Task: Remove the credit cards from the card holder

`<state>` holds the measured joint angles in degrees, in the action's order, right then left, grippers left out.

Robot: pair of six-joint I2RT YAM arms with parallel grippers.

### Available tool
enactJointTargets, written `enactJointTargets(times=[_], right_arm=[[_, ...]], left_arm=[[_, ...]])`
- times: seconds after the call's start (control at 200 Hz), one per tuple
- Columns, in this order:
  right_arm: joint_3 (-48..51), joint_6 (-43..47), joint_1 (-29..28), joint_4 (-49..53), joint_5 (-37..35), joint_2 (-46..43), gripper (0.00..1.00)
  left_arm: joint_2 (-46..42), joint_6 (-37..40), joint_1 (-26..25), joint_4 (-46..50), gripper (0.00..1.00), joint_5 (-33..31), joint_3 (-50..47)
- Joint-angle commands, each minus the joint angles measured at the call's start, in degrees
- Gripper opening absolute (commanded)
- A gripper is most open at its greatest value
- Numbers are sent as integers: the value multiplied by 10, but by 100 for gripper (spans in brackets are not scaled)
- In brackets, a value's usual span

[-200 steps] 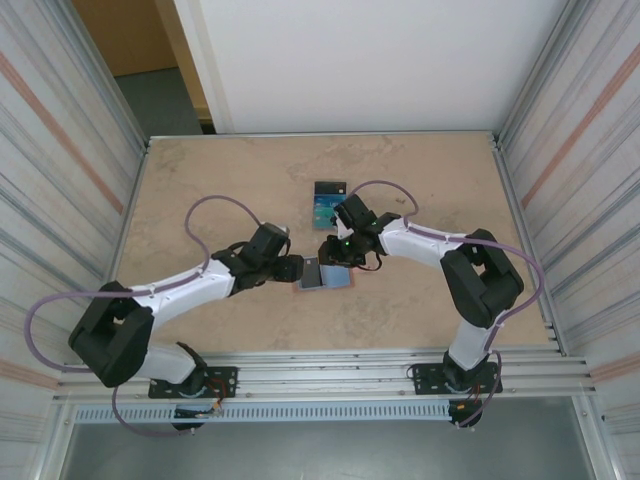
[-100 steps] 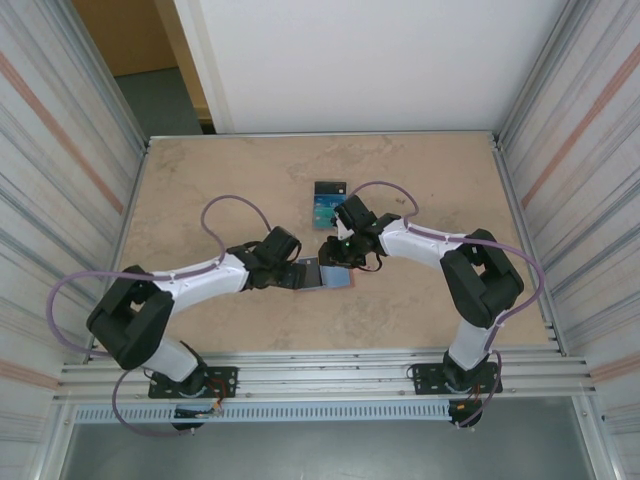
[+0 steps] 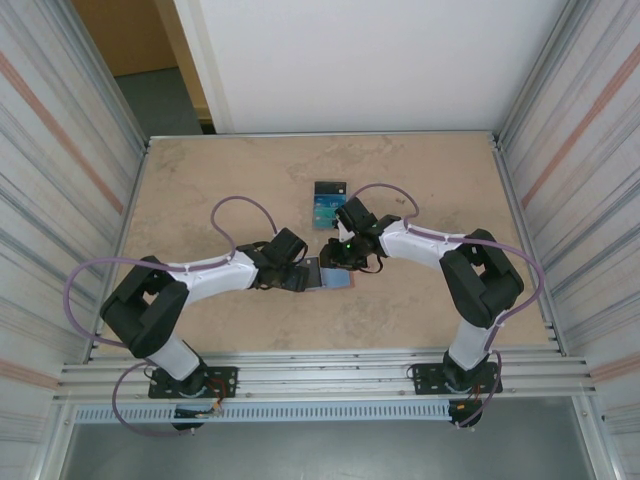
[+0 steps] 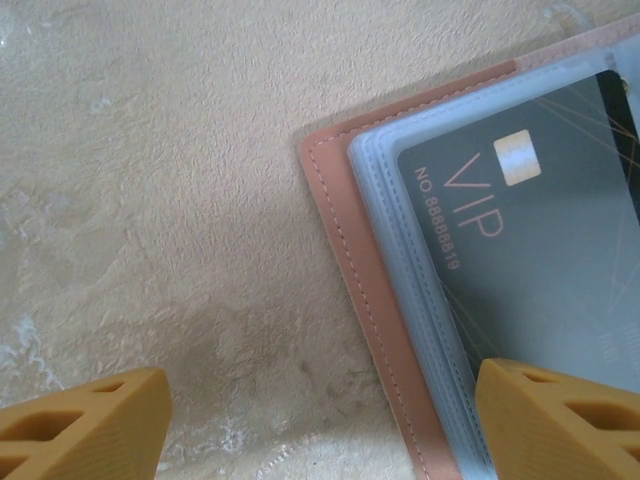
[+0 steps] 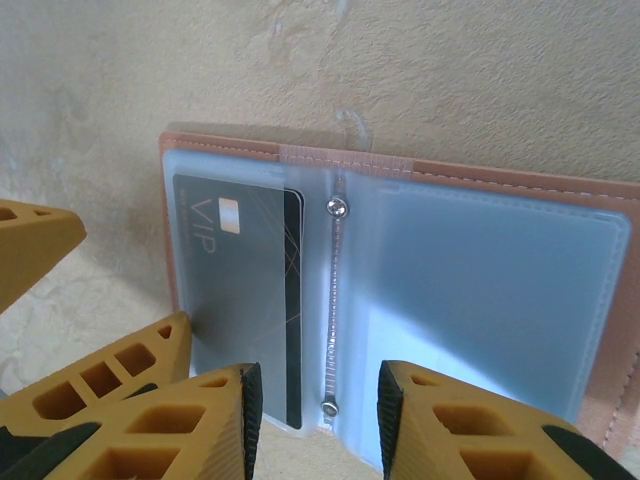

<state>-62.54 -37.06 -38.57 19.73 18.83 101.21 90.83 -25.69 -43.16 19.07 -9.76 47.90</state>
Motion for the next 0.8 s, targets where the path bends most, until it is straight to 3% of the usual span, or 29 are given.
enactJointTargets(times=[0.0,0.792], right_arm=[[8,-1,-2,6,-8,-12,37],[44,-21,15,-93,83,28,27]], left_arm=[[10,0,-3,7,80,-9,11],[25,-16,-2,-3,82,23,5]])
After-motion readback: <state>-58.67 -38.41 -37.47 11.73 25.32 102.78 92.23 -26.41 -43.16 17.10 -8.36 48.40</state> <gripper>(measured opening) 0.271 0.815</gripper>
